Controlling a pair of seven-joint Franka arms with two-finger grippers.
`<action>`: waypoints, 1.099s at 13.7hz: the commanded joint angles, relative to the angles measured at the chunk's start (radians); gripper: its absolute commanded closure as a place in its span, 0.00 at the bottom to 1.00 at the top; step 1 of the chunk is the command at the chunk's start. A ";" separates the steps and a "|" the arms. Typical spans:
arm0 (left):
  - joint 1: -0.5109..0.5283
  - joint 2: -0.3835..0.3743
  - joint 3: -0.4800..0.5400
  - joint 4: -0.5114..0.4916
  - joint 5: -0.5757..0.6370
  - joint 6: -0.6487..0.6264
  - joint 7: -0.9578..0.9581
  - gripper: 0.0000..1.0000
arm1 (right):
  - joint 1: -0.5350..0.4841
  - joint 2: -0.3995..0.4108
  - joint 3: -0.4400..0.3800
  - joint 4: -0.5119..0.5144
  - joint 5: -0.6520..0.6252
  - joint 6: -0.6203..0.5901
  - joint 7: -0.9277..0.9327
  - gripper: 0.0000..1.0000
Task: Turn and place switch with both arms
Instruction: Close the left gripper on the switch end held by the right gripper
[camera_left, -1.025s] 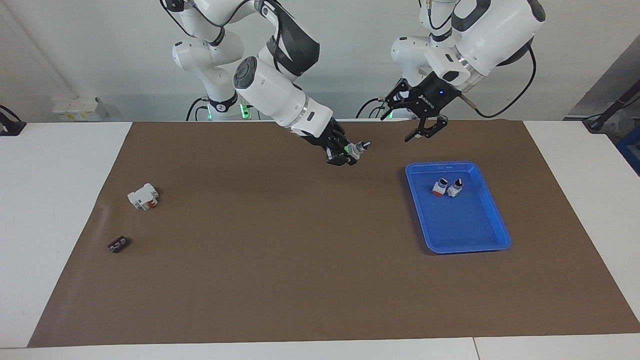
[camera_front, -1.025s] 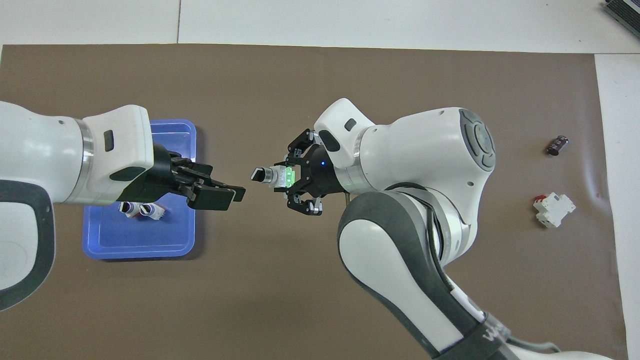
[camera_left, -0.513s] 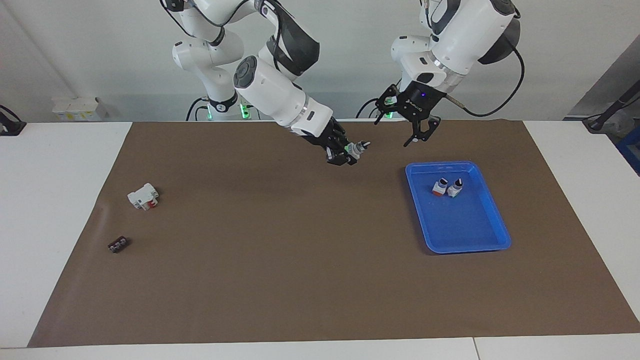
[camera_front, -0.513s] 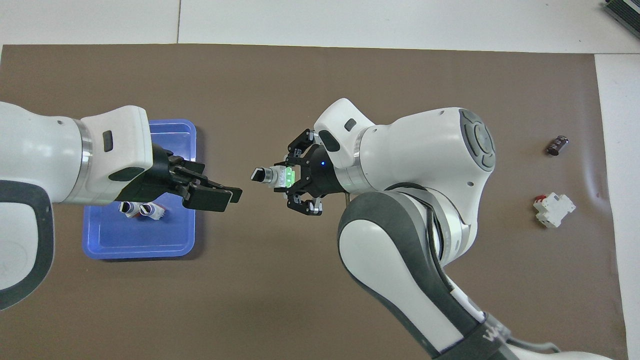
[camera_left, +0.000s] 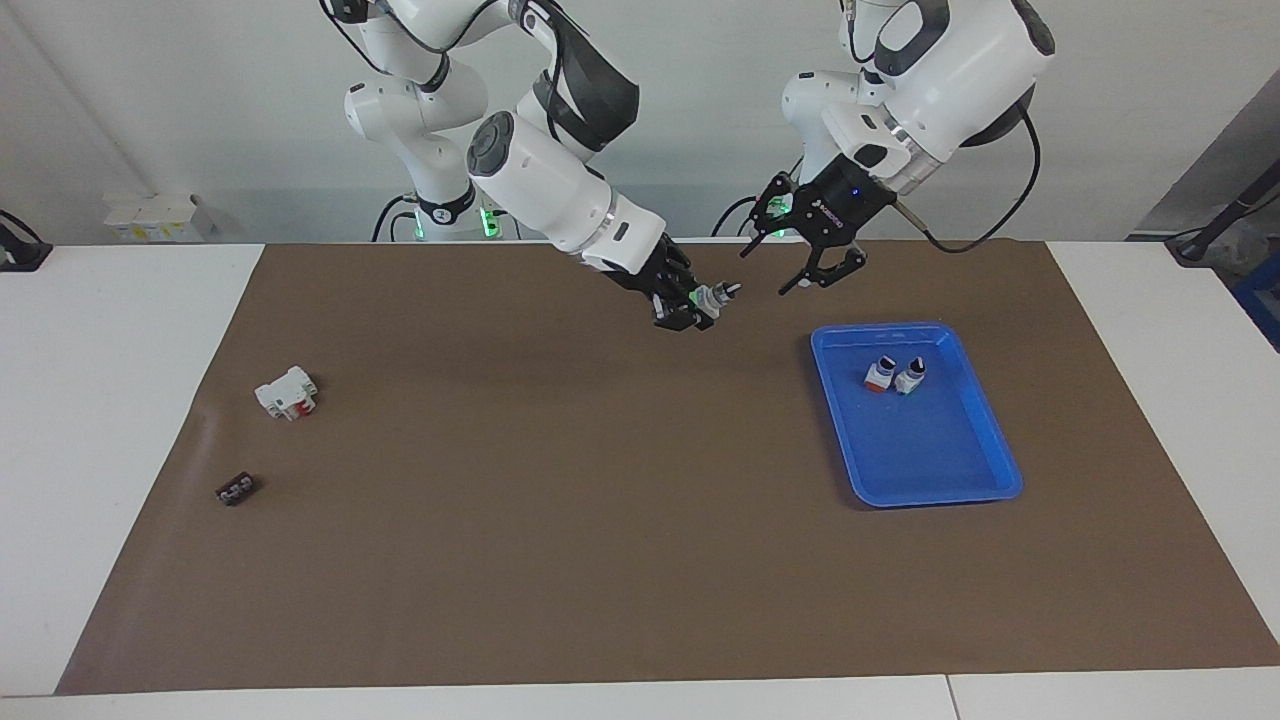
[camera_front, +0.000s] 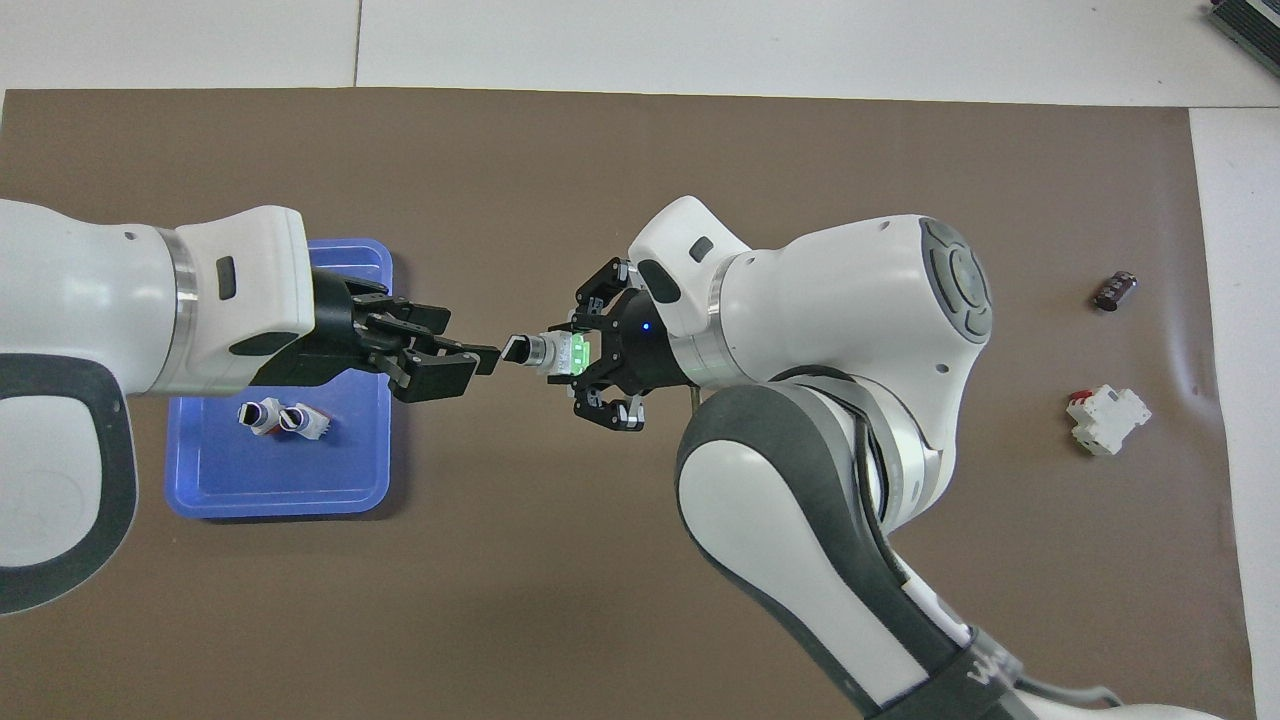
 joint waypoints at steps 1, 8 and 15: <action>0.006 0.020 -0.003 -0.014 -0.035 0.033 0.057 0.37 | -0.002 -0.019 0.006 -0.020 -0.008 0.015 0.030 1.00; -0.012 0.024 -0.011 -0.009 -0.041 -0.032 0.074 0.55 | -0.002 -0.023 0.008 -0.024 -0.014 0.015 0.030 1.00; -0.014 0.013 -0.014 -0.017 -0.050 -0.036 0.050 0.61 | -0.001 -0.023 0.006 -0.024 -0.016 0.015 0.030 1.00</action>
